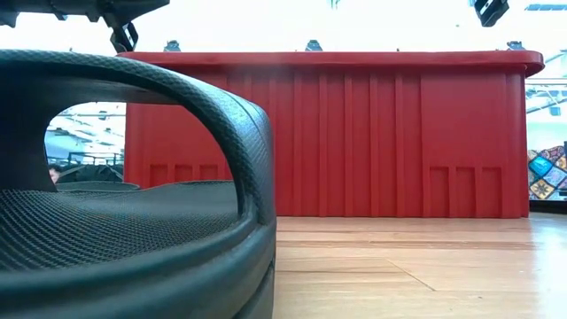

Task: Pick and place slides into bin
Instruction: Put the black slide into the red bin

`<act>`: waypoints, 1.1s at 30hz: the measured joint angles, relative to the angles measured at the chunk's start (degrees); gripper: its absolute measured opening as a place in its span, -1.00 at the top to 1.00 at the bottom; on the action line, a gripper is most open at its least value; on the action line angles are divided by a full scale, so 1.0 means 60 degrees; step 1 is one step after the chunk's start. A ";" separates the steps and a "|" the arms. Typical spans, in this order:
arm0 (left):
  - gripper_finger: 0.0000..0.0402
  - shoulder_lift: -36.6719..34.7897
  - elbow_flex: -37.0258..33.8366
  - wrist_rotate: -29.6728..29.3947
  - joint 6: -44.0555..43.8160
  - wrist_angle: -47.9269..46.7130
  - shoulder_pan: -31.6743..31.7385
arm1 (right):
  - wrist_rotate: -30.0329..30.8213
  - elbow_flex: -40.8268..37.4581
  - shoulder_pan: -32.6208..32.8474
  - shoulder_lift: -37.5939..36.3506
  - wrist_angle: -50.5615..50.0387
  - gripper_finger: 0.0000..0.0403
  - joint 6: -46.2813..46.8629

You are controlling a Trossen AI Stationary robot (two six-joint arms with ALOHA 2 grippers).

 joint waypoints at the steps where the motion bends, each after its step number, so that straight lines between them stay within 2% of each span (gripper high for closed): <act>1: 0.89 -0.0001 0.0000 -0.0001 0.0000 0.0000 0.0000 | 0.0000 0.0000 0.0000 0.0000 0.0003 1.00 -0.0007; 13: 0.89 0.0000 0.0000 -0.0003 -0.0002 0.0000 0.0000 | -0.0007 0.0000 -0.0001 0.0000 -0.0019 1.00 -0.0134; 21: 0.89 0.0000 0.0000 -0.0003 0.0000 0.0000 0.0000 | -0.0249 0.0000 -0.0003 0.0000 0.0012 1.00 -0.0751; 25: 0.89 0.0000 0.0000 -0.0006 0.0000 0.0000 0.0000 | 0.0164 0.0030 0.0001 0.0095 0.0059 1.00 -0.0610; 27: 0.89 0.0000 0.0000 -0.0003 0.0000 0.0000 0.0000 | 0.0546 0.0214 -0.0001 0.0505 0.0092 1.00 -0.0599; 29: 0.89 0.0000 0.0000 -0.0007 -0.0002 0.0001 0.0000 | 0.0505 0.0530 -0.0007 0.1187 0.0053 1.00 -0.0879; 33: 0.89 0.0000 0.0000 -0.0007 0.0000 0.0004 0.0000 | -0.0246 0.1667 0.0000 0.2948 -0.0139 1.00 -0.1626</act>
